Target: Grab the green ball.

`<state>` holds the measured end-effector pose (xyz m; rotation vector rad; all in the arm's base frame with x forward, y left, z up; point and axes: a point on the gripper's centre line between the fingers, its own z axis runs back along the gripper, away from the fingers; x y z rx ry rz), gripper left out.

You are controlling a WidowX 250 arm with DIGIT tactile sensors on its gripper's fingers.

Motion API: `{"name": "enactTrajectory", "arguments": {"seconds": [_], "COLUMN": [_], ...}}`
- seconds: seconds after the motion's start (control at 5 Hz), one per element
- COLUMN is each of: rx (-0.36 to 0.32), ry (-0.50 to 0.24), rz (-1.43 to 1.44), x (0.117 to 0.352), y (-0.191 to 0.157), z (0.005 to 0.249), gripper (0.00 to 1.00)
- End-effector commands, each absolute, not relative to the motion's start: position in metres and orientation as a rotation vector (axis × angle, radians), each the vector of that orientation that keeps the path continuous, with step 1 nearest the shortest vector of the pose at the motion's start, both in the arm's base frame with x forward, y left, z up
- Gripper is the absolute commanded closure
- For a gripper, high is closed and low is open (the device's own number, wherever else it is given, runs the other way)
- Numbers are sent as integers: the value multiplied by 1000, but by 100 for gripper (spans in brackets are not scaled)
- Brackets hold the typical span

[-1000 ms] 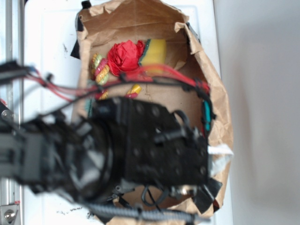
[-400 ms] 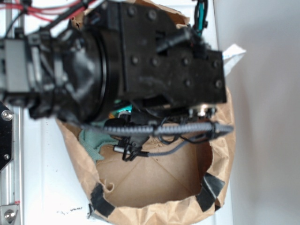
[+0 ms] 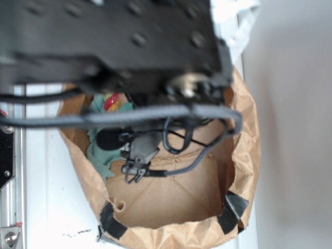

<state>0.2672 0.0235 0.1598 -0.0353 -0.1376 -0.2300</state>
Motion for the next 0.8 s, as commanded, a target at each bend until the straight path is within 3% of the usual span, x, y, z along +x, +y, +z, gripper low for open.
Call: {"name": "enactTrajectory", "arguments": {"seconds": [0.0, 0.6], "rx": [-6, 29], "ry": [-267, -226], "rz": [-216, -44], "x": [269, 268], "y": [8, 3], "z": [200, 209], "gripper": [100, 100]}}
